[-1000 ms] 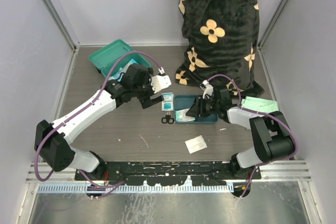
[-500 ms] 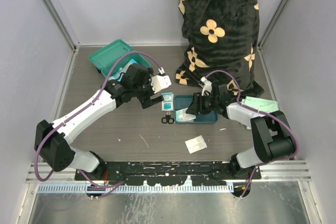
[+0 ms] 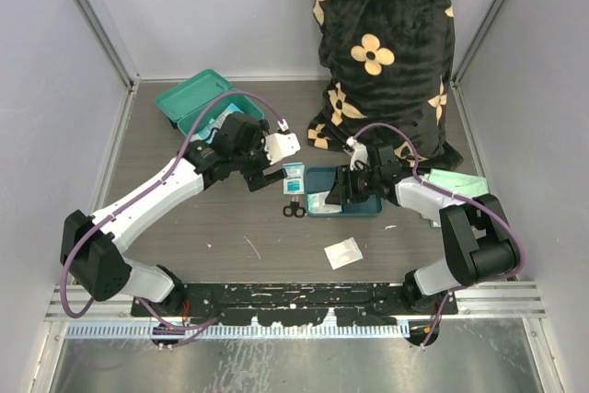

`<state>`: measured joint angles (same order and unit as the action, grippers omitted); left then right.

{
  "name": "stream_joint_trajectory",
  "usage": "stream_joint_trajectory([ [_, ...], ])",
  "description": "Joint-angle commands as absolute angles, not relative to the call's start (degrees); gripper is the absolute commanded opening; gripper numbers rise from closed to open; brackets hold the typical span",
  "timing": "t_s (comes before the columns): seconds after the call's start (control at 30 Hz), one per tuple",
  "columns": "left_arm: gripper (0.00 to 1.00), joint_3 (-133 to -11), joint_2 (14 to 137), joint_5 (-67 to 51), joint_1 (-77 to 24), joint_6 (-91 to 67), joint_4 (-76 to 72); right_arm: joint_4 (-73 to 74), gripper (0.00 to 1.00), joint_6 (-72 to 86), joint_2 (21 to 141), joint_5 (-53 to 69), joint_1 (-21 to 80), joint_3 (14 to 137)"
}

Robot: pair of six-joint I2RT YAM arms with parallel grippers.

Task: Organize the medicine kit
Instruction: Place the medical item at the medicine box compartment, then pick up the medical item at the center of the board.

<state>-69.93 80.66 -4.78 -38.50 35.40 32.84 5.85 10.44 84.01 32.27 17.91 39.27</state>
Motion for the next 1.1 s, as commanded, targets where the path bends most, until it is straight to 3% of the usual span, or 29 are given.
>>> stream_joint_trajectory([
  [0.0,0.98,-70.08,79.79,-5.05,-38.22,35.7,30.55,6.58,0.57,8.95,83.07,32.54,18.2,42.09],
  [0.63,0.98,-69.74,79.22,-4.64,-38.23,35.17,30.54,14.93,0.63,-1.88,77.66,25.67,18.17,46.61],
  [1.07,0.98,-69.83,77.43,-3.72,-33.07,27.63,28.54,35.41,0.64,-37.67,69.36,34.89,18.47,49.22],
])
